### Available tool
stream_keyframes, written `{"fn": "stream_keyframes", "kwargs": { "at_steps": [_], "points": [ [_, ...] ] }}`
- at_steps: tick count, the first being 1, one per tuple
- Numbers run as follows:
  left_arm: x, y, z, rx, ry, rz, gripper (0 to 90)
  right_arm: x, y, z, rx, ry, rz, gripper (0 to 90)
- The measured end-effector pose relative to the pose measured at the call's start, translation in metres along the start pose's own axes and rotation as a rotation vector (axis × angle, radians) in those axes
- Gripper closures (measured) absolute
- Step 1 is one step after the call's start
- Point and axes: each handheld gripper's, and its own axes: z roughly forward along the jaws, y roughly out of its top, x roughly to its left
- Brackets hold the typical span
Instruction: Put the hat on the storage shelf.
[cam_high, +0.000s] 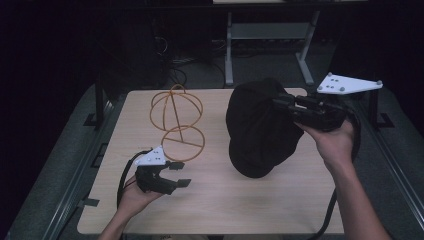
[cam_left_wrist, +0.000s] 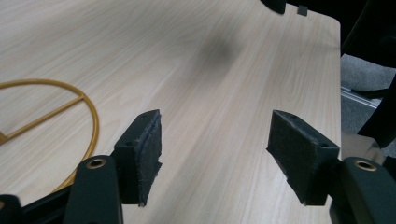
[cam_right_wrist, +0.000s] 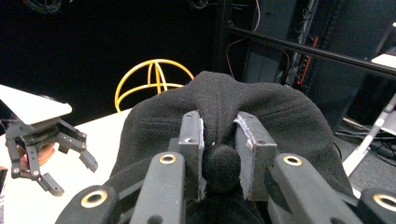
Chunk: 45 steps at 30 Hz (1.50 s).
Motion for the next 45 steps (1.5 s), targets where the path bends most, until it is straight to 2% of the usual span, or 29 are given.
{"fn": "stream_keyframes", "kwargs": {
  "at_steps": [3, 9, 15, 21, 26, 33, 45],
  "points": [
    [0.001, -0.003, 0.000, -0.004, 0.013, 0.004, 33.2, 0.001, 0.009, 0.007, -0.007, 0.014, -0.003, 73.3],
    [0.002, -0.006, 0.000, -0.013, 0.013, 0.002, 30.9, 0.004, 0.025, 0.022, -0.006, 0.030, -0.025, 73.3],
    [0.005, -0.012, 0.003, 0.007, 0.001, -0.012, 29.8, 0.007, 0.041, 0.038, -0.004, 0.054, -0.036, 73.3],
    [0.008, -0.015, -0.001, -0.006, 0.025, -0.017, 27.5, 0.009, 0.053, 0.053, -0.007, 0.086, -0.031, 73.3],
    [0.008, -0.019, -0.001, 0.017, 0.026, -0.030, 24.8, 0.011, 0.066, 0.068, -0.003, 0.106, -0.036, 73.3],
    [0.002, -0.019, 0.004, 0.036, 0.022, -0.013, 23.8, 0.018, 0.081, 0.096, 0.011, 0.143, -0.048, 73.3],
    [0.002, -0.019, -0.002, 0.021, 0.040, 0.013, 23.5, 0.030, 0.098, 0.139, 0.026, 0.199, -0.074, 73.2]
  ]
}}
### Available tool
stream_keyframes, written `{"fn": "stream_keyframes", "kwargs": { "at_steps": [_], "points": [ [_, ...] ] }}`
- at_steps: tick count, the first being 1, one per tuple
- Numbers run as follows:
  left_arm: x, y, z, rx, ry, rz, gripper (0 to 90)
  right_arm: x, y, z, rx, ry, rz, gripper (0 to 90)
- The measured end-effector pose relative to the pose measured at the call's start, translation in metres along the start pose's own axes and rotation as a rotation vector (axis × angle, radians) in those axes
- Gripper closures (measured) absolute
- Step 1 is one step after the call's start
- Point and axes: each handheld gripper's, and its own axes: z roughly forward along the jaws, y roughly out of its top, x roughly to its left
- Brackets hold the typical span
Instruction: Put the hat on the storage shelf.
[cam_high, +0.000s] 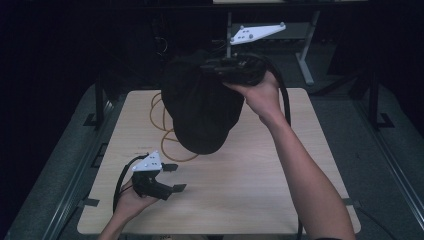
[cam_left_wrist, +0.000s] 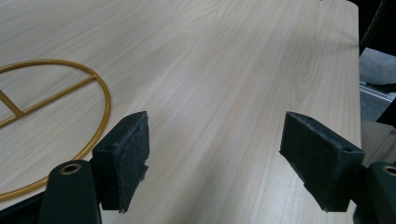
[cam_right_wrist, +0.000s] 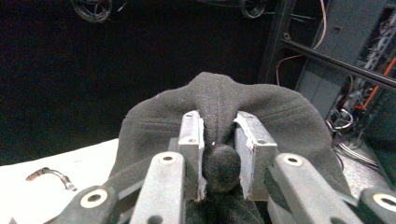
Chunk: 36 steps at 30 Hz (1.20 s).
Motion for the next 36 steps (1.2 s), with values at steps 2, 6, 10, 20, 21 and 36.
{"fn": "stream_keyframes", "kwargs": {
  "at_steps": [2, 6, 10, 20, 21, 36],
  "points": [
    [-0.001, 0.000, 0.000, -0.001, -0.001, 0.003, 23.5, 0.001, 0.004, 0.007, 0.005, 0.008, -0.002, 73.2],
    [-0.002, -0.001, 0.001, -0.004, -0.005, 0.006, 23.6, 0.001, 0.011, 0.023, 0.025, 0.027, -0.011, 73.2],
    [-0.003, 0.000, 0.001, 0.000, -0.009, 0.013, 23.6, 0.001, 0.016, 0.037, 0.048, 0.039, -0.016, 73.2],
    [-0.006, 0.000, 0.006, 0.010, -0.018, 0.033, 23.5, -0.002, 0.025, 0.077, 0.108, 0.079, -0.005, 73.2],
    [-0.006, 0.000, 0.007, 0.020, -0.021, 0.038, 23.5, -0.002, 0.025, 0.080, 0.109, 0.079, -0.005, 73.2],
    [-0.012, 0.001, 0.014, 0.055, -0.026, 0.081, 23.4, -0.002, 0.020, 0.128, 0.193, 0.096, 0.045, 73.1]
  ]
}}
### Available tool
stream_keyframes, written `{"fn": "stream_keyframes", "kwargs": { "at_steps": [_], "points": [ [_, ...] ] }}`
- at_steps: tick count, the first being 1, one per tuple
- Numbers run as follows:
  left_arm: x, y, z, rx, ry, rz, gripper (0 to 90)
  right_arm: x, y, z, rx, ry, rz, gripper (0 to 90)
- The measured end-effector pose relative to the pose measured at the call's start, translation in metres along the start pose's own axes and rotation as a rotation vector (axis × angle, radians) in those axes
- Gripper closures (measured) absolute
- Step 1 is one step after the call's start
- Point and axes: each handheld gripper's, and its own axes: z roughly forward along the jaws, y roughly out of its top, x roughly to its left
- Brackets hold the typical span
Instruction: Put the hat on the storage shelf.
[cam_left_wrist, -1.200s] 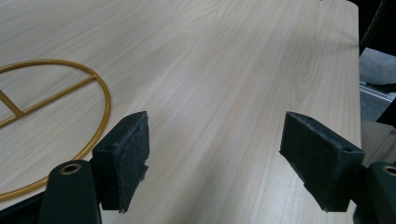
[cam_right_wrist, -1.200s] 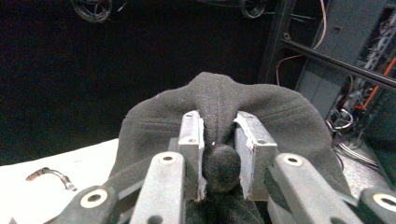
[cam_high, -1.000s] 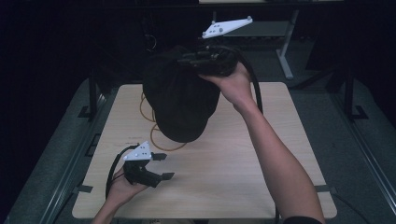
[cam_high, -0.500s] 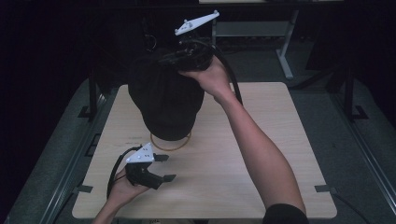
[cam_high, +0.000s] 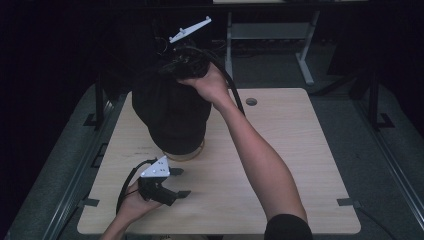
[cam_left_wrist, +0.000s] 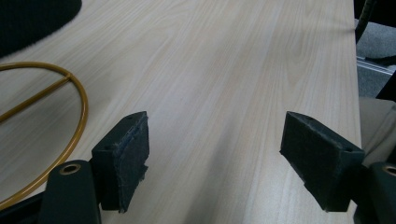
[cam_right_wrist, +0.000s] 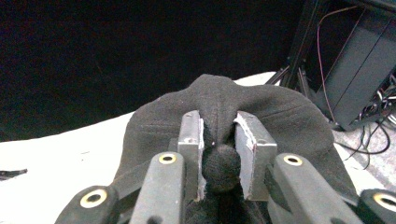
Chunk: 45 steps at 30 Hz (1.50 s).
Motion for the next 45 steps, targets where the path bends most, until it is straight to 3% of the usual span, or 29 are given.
{"fn": "stream_keyframes", "kwargs": {
  "at_steps": [14, 27, 32, 33, 39, 45],
  "points": [
    [-0.003, 0.001, 0.001, -0.003, -0.005, 0.010, 23.4, -0.008, -0.010, 0.023, 0.053, -0.003, 0.046, 72.8],
    [-0.004, 0.000, 0.003, 0.005, -0.014, 0.024, 23.5, -0.006, -0.014, 0.029, 0.085, -0.036, 0.018, 69.7],
    [-0.004, 0.000, 0.000, -0.015, -0.009, 0.015, 23.5, -0.002, -0.019, 0.031, 0.113, -0.053, 0.012, 67.7],
    [-0.005, 0.000, 0.000, -0.013, -0.009, 0.020, 23.5, -0.002, -0.019, 0.031, 0.110, -0.057, -0.007, 66.9],
    [-0.007, 0.000, 0.001, -0.008, -0.012, 0.027, 23.5, 0.000, -0.022, 0.029, 0.116, -0.052, 0.006, 61.0],
    [-0.008, 0.000, 0.002, -0.006, -0.015, 0.032, 23.5, -0.001, -0.024, 0.021, 0.077, -0.036, 0.018, 55.4]
  ]
}}
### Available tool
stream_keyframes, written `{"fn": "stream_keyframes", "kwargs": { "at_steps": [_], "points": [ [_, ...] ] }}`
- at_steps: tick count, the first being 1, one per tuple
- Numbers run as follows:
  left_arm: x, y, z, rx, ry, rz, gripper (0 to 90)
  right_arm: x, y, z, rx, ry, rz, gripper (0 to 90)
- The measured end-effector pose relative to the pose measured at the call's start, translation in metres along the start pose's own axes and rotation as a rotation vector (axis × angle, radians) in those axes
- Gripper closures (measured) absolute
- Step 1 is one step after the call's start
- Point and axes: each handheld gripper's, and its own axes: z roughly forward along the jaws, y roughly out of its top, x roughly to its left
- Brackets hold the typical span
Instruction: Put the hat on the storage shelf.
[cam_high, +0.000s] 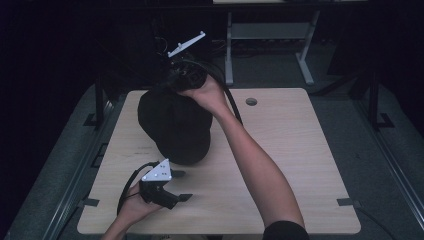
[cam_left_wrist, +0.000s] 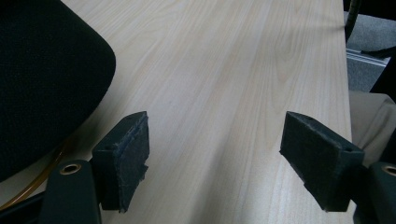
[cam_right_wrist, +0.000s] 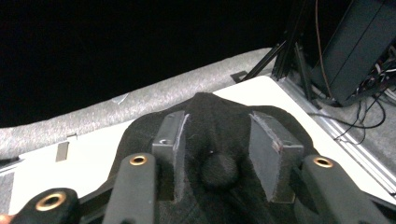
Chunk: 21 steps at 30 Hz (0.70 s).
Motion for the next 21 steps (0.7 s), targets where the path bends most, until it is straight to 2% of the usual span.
{"fn": "stream_keyframes", "kwargs": {
  "at_steps": [6, 10, 15, 21],
  "points": [
    [0.000, -0.001, 0.001, 0.001, -0.001, -0.005, 23.5, -0.003, -0.007, -0.012, -0.031, 0.009, 0.005, 48.9],
    [0.000, -0.002, 0.000, -0.005, -0.002, -0.010, 23.4, -0.005, -0.015, -0.022, -0.039, 0.032, 0.014, 43.0],
    [0.002, -0.002, -0.001, -0.011, 0.000, -0.018, 23.2, -0.008, -0.026, -0.039, -0.046, 0.032, 0.045, 34.1],
    [0.005, -0.004, -0.002, -0.019, 0.003, -0.038, 23.1, -0.011, -0.042, -0.059, -0.067, 0.026, 0.068, 31.6]
  ]
}}
